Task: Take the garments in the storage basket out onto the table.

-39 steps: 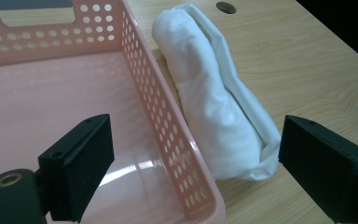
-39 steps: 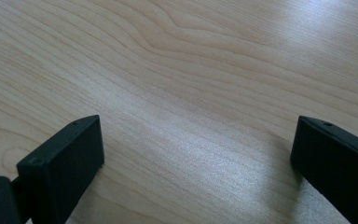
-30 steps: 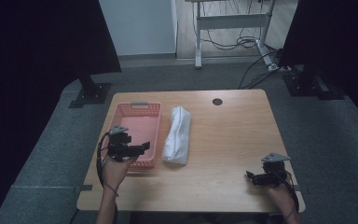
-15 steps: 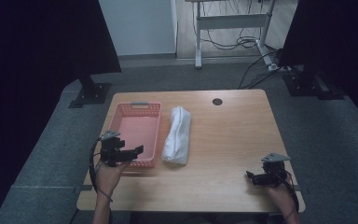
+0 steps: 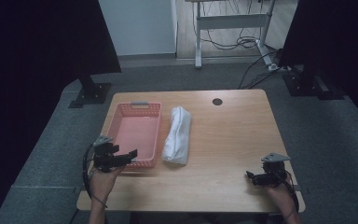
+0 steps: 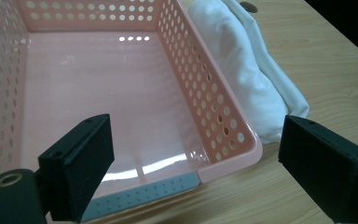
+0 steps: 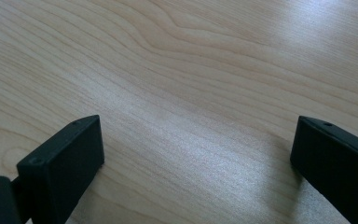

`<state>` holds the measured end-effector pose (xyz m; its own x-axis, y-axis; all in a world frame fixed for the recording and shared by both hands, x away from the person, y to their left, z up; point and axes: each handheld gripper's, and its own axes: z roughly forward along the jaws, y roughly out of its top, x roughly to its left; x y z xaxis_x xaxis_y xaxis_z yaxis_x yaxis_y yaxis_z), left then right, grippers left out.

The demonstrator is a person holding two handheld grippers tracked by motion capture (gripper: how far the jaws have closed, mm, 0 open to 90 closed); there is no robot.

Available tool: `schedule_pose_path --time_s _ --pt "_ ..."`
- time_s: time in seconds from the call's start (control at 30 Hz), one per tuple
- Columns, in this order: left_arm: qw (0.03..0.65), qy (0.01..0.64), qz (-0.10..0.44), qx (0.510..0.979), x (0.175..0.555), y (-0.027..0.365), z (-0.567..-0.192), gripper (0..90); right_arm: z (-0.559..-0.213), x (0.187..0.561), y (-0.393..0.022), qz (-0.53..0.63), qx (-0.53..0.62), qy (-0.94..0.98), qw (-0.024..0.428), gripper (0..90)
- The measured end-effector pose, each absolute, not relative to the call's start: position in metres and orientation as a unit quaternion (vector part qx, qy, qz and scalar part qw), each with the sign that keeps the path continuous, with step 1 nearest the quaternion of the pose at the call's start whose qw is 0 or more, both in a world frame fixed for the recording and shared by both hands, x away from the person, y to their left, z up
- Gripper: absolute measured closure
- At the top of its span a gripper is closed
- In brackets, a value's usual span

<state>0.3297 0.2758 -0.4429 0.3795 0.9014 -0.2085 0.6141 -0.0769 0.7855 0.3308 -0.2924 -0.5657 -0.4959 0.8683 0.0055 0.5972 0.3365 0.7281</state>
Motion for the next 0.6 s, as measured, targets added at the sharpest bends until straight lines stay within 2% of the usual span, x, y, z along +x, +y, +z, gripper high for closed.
schedule_pose_path --time_s 0.6 --pt "0.426 0.547 0.164 0.701 0.315 0.292 -0.459 10.1 -0.566 0.331 -0.292 0.344 0.463 0.792 0.198 2.2"
